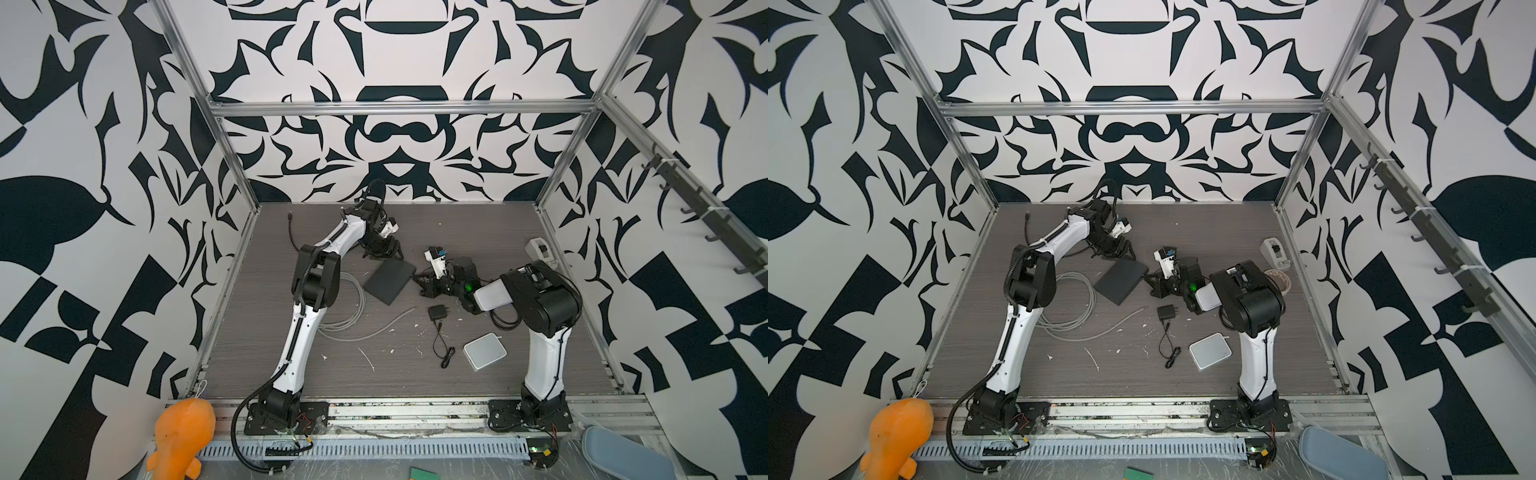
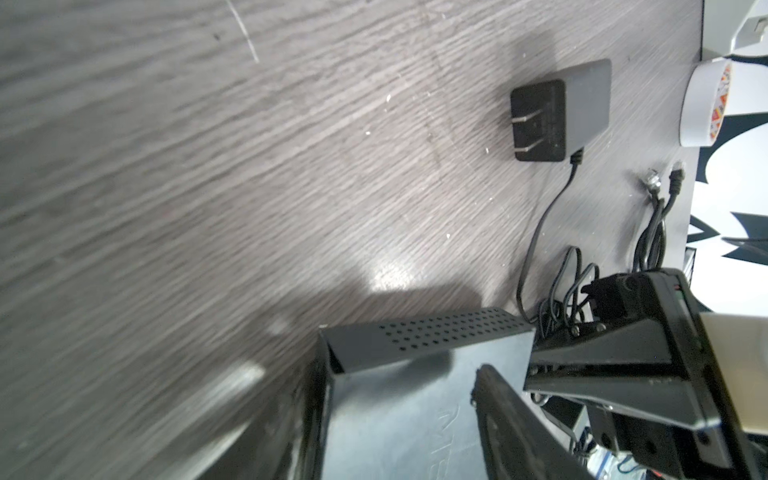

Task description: Insert the plug into the switch port

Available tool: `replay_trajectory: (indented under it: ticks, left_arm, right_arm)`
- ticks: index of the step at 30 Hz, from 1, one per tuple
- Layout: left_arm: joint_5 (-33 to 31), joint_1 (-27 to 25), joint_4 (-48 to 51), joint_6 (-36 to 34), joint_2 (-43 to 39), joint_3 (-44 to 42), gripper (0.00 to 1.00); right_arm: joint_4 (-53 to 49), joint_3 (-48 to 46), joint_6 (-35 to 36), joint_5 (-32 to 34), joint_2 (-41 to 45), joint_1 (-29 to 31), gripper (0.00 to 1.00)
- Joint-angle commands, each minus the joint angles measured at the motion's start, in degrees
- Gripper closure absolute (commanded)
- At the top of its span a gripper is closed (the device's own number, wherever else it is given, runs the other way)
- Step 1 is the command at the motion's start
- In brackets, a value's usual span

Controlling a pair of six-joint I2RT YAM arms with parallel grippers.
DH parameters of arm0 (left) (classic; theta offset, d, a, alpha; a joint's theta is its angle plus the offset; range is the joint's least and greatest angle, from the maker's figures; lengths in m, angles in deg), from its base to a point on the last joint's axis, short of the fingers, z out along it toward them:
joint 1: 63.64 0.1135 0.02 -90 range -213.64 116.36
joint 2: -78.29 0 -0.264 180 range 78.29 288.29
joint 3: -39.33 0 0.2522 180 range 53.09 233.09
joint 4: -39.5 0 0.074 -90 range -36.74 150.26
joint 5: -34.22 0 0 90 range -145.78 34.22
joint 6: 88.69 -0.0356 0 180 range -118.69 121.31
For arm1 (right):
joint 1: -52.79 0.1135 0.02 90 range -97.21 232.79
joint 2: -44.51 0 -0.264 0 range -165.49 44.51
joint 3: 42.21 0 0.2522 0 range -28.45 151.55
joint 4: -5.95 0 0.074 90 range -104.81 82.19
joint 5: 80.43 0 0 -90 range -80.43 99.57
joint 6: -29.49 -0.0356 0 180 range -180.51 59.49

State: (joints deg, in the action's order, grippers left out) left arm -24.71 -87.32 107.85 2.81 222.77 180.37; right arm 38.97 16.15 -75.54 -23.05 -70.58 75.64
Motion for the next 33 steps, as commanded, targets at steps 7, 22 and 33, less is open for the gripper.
replay_trajectory:
  ticks: [7,22,33]
  left_arm:
    - [12.85,-5.66,8.78,-2.53,2.1,-3.0,0.39]
    - [19.02,-7.87,0.46,0.03,-4.54,-15.69,0.43]
    - [11.97,-6.23,-3.49,6.68,-9.52,-20.05,0.43]
  right_arm:
    - [5.25,4.14,-4.73,-0.36,-2.95,1.57,0.94]
    - [-7.76,12.77,-3.99,4.95,-4.52,2.47,0.94]
    - [-13.79,13.02,-0.81,6.77,-4.72,4.87,0.87]
